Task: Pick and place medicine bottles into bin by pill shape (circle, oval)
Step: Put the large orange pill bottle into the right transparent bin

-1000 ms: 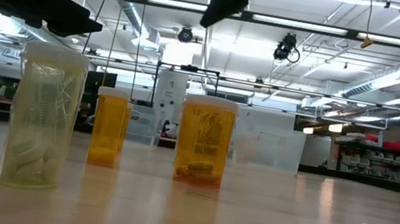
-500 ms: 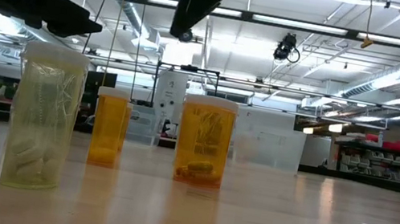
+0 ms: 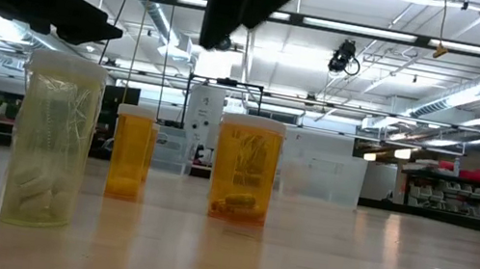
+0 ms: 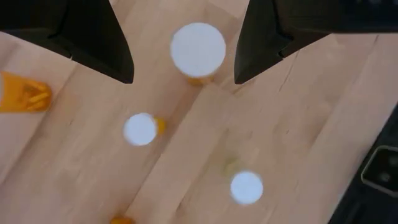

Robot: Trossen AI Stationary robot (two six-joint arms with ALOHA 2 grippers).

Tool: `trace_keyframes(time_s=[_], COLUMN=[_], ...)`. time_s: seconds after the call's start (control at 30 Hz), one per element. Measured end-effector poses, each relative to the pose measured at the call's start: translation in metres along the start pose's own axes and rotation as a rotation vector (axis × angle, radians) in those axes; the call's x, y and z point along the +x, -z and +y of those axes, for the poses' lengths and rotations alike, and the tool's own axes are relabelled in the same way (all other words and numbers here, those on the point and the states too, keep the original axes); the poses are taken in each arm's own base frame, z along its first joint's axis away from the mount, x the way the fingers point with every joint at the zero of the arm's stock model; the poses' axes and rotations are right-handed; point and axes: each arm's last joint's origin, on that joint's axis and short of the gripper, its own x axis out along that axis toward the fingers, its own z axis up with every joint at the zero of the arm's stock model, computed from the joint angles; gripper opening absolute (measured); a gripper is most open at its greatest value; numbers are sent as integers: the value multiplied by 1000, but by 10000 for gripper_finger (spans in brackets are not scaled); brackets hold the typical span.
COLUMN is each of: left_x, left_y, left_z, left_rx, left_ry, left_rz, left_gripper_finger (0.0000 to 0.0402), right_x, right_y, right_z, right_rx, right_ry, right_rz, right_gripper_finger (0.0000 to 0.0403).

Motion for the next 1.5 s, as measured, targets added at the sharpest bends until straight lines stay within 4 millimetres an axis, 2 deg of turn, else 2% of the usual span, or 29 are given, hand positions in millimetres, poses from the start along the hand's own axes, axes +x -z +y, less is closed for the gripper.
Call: trace_keyframes(time_s=[0.27,0.6,0.97,1.27,1.5], left_x=[0,0,0,0,0], left_y=[0,0,0,0,0], left_z=[0,0,0,0,0], left_rx=[0,0,0,0,0], left_ry=[0,0,0,0,0], left_rz=[1,2,3,3,3], left_gripper_finger=[341,341,341,341,341], right_x=[25,50,54,53,74], right_y=[7,12,15,18,30], right_z=[9,25,25,15,16], right_rx=[-39,-219,-262,-249,-266], right_ry=[-23,-12,34,34,22], right_rz=[32,40,69,84,103], right_gripper_finger=[283,285,329,326,325])
